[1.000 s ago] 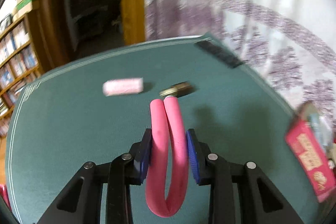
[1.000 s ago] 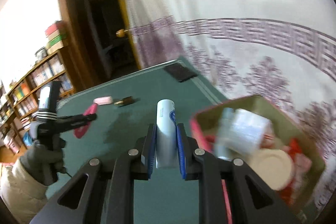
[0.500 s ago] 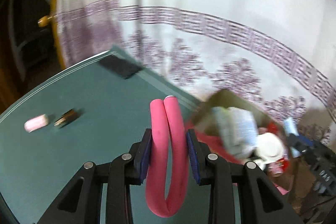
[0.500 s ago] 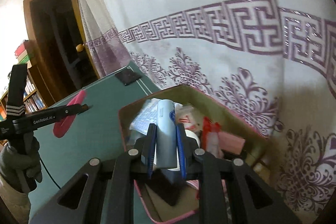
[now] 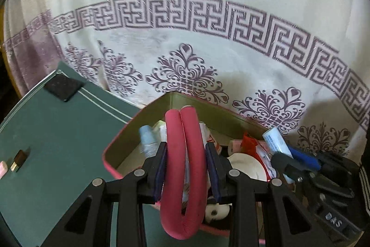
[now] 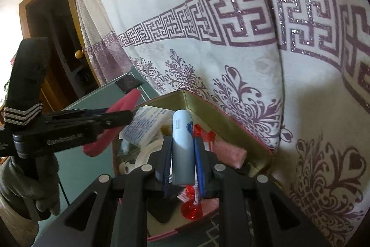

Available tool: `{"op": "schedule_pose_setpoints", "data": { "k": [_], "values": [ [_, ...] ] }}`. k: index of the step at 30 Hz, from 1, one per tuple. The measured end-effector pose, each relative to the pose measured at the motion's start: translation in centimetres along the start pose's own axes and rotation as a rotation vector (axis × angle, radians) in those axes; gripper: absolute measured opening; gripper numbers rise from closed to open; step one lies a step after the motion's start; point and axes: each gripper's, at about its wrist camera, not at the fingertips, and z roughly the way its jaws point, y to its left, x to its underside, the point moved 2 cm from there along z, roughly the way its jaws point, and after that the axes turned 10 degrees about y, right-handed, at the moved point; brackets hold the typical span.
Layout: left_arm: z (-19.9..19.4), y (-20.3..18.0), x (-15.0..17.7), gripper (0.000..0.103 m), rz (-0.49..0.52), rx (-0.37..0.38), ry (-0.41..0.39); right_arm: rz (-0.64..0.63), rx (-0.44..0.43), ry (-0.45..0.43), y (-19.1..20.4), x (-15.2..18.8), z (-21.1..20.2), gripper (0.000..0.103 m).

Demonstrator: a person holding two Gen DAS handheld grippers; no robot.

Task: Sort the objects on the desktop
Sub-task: 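Carry the curler and bottle into the pink tin and release both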

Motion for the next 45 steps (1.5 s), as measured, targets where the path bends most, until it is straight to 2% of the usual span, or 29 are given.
{"op": "schedule_pose_setpoints", "data": {
  "k": [4,10,14,15,16,18,24,25,27,31,37,45],
  "values": [
    [2.0,0.0,-0.3,0.034,-0.001,0.006,0.027,-0.013,0.006,0.007,0.2,0.1,0.5,0.021],
    [3.7,0.1,-1.1,0.034,0.032,-0.009,0.011,-0.012,0.011,0.02,0.3,0.2,1.2,0.021],
    [4.5,0.5,-1.9,0.036,0.019,0.004,-0.002,-0.009,0.018,0.021,0.3,0.3,1.3,0.021],
    [4.5,0.6,-1.9,0.04,0.013,0.009,-0.002,-0.01,0.019,0.02,0.3,0.3,1.3,0.021],
    [4.5,0.8,-1.9,0.054,0.005,0.018,-0.001,-0.012,0.019,0.02,0.3,0.3,1.2,0.021],
    [4.1,1.2,-1.7,0.073,-0.013,0.036,-0.007,-0.013,0.017,0.023,0.4,0.4,1.2,0.021],
    [1.6,2.2,-1.3,0.077,-0.055,0.043,-0.051,0.001,-0.004,0.035,0.6,0.3,1.3,0.021],
    [1.2,2.5,-1.3,0.084,-0.064,0.043,-0.058,-0.002,-0.006,0.035,0.8,0.3,1.2,0.021],
    [0.0,3.1,-1.1,0.088,-0.083,0.035,-0.08,-0.012,-0.012,0.035,1.1,0.4,1.1,0.021],
    [-1.9,4.1,-0.1,0.088,-0.103,0.001,-0.106,-0.03,-0.032,0.057,1.8,0.8,1.1,0.021],
    [-3.0,6.0,1.8,0.088,-0.148,-0.033,-0.102,0.004,-0.006,0.055,1.4,1.4,0.3,0.023],
    [-3.6,8.4,4.4,0.088,-0.223,-0.049,-0.077,0.004,-0.002,0.024,2.4,1.2,-1.0,0.039]
  ]
}}
